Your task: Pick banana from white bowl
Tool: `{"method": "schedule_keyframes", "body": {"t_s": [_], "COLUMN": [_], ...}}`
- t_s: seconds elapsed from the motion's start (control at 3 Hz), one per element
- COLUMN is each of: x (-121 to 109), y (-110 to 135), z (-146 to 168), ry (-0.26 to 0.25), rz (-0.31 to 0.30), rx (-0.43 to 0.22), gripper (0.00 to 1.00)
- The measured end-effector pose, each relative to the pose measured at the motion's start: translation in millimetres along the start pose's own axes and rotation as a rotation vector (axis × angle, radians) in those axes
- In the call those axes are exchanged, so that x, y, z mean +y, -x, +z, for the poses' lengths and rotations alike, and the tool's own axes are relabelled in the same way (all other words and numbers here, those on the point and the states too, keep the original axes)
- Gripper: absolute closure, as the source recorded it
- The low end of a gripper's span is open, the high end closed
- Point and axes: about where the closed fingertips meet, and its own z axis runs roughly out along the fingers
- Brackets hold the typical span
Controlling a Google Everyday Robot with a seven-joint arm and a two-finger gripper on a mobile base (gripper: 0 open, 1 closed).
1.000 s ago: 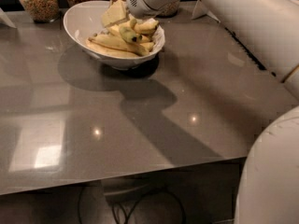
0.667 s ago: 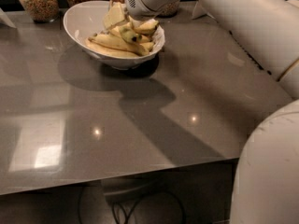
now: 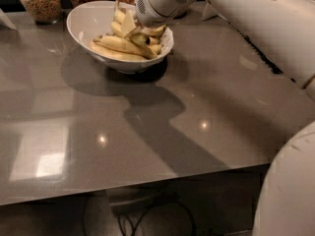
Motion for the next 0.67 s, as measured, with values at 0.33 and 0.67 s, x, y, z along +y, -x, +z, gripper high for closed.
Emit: {"method": "schedule_keyframes", "body": {"t_s": [0.33,0.67], "x": [-5.5,-5.0], "y": [-10.4,-9.2], "z": [-8.4,-16.8], "ry": [-0.035,-0.059], "rz": [0.010,-0.027], "rx": [0.014,-0.012], "gripper": [0.74,0.92]}}
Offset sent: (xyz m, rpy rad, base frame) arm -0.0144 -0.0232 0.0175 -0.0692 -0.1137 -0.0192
